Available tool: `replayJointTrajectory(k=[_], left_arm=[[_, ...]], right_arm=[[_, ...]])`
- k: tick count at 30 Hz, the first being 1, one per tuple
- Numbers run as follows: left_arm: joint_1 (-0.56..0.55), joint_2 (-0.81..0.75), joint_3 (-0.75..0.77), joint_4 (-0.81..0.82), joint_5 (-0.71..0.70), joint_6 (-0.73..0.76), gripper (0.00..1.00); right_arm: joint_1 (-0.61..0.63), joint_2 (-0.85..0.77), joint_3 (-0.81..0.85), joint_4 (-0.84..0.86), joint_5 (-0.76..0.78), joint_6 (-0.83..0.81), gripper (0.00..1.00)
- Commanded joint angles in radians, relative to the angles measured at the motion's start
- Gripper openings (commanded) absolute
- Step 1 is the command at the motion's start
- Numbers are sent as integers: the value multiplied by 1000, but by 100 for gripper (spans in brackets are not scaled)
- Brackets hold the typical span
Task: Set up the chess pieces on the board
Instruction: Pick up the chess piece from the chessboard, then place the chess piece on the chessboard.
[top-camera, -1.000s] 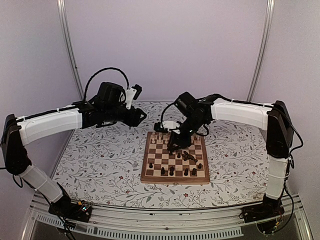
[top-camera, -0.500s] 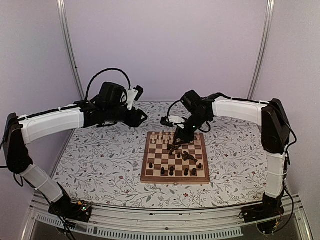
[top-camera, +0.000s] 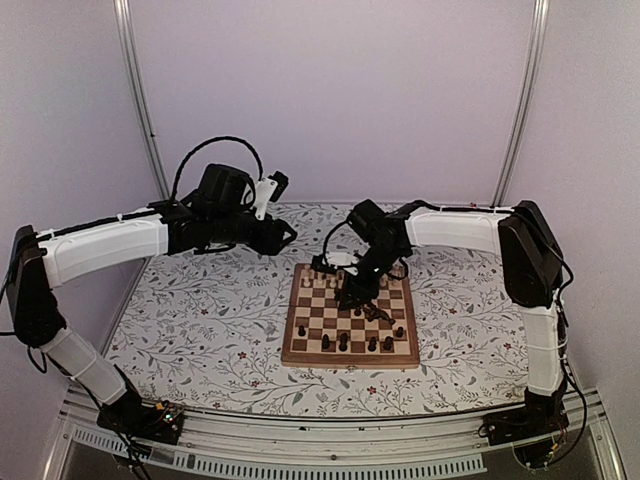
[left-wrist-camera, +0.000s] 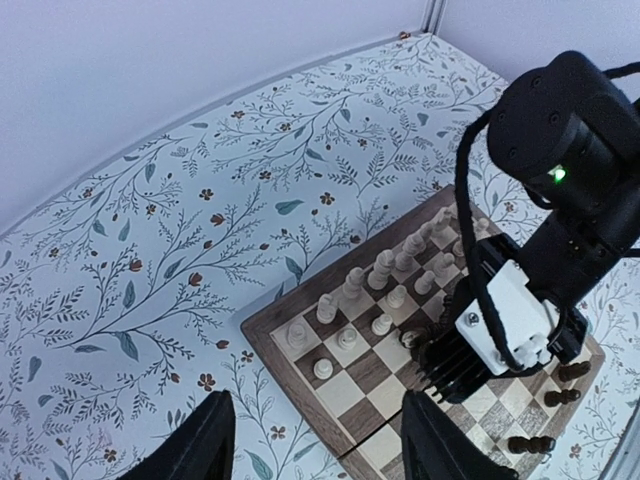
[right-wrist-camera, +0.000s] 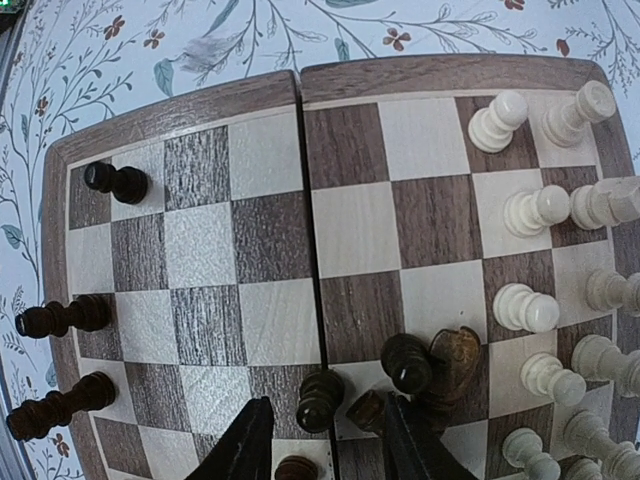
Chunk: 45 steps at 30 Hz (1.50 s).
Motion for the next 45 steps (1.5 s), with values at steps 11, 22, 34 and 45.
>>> replayJointTrajectory(k=[11,22,34,45], left_arm=[[12,16,30,-13,22,10,59],[12,19,34,-20,26,10,59],[12,21,36,-22,31,10,59],[11,22,38,-27,32,12,59]], right_arm=[[32,37,44,-14,-27,-3,18],[65,1,47,-33,-62,-6,7],[116,-2,51,-55,-124,-17,7],[145,61,140,-86,-150,-14,8]])
